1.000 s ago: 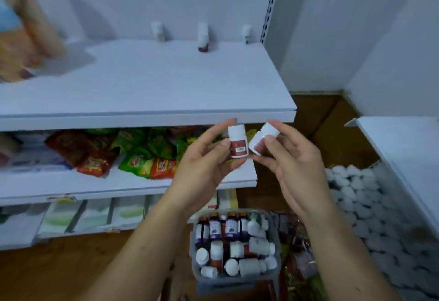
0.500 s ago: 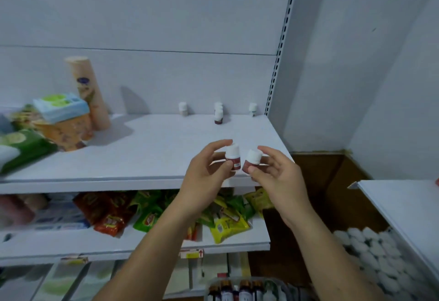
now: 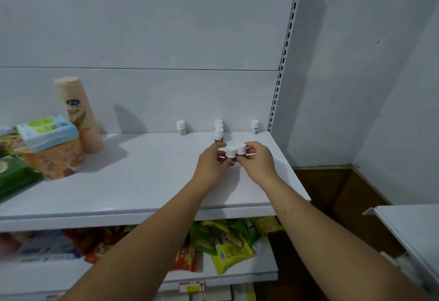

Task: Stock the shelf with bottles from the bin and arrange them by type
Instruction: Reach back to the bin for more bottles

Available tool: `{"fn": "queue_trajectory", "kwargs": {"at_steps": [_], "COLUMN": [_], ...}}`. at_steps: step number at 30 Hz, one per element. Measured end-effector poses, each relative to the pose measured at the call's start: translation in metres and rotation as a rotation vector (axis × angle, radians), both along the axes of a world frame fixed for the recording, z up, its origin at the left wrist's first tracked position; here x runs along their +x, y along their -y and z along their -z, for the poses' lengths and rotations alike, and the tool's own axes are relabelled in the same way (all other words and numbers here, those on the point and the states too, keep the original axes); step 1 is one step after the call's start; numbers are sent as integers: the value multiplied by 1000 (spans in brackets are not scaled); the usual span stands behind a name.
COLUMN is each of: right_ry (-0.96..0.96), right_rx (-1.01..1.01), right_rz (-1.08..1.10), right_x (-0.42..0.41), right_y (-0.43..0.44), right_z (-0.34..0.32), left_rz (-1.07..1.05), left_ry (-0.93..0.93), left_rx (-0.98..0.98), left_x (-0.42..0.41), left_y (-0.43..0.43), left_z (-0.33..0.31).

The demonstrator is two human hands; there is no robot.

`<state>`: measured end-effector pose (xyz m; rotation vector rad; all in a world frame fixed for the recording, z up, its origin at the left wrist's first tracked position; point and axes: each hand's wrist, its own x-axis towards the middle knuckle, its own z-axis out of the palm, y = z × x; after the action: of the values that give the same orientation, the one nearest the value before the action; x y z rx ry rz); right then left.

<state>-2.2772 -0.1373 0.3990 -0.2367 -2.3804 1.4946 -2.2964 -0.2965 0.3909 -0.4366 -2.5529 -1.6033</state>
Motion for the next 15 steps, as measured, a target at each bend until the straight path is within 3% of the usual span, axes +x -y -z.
{"fn": "queue_trajectory", "kwargs": {"at_steps": [15], "right_ry": [69], "right_rx": [-5], "right_rz": [14], "right_x": [-84], "right_y": [0], "right_z": [13], "left_rz": [-186], "left_ry": [-37], "left_rx": [41], "left_x": [-69], "left_y": [-28], "left_z": [20]}}
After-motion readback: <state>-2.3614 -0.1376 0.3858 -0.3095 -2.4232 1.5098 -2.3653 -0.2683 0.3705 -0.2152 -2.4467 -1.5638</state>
